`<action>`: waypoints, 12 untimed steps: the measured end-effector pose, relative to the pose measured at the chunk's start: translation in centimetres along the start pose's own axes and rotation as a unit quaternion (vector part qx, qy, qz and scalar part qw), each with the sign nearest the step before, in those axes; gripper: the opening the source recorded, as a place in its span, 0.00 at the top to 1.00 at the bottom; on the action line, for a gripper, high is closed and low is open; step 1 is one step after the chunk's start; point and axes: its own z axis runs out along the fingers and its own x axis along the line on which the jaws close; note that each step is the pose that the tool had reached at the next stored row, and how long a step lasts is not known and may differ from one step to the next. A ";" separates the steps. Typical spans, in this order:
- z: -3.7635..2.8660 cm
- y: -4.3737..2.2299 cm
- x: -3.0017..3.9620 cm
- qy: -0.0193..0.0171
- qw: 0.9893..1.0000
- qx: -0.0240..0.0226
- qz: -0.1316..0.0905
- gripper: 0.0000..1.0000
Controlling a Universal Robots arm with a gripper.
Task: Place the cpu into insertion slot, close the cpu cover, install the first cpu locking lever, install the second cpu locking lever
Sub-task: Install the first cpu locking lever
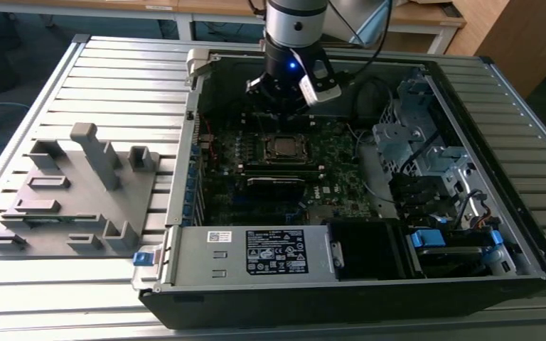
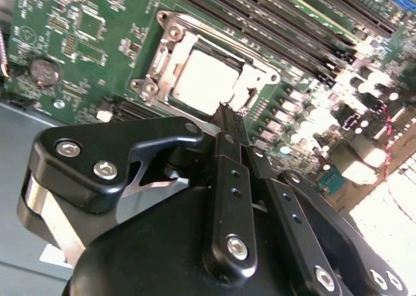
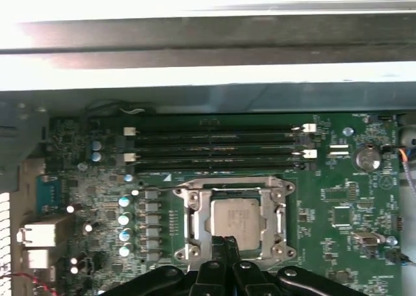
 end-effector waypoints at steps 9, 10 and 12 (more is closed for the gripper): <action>0.01 -0.07 1.84 0.000 1.000 0.000 0.000 0.90; 0.01 -0.07 1.85 0.000 1.000 0.000 0.000 0.90; 0.01 -0.07 1.86 0.000 1.000 0.000 0.000 0.90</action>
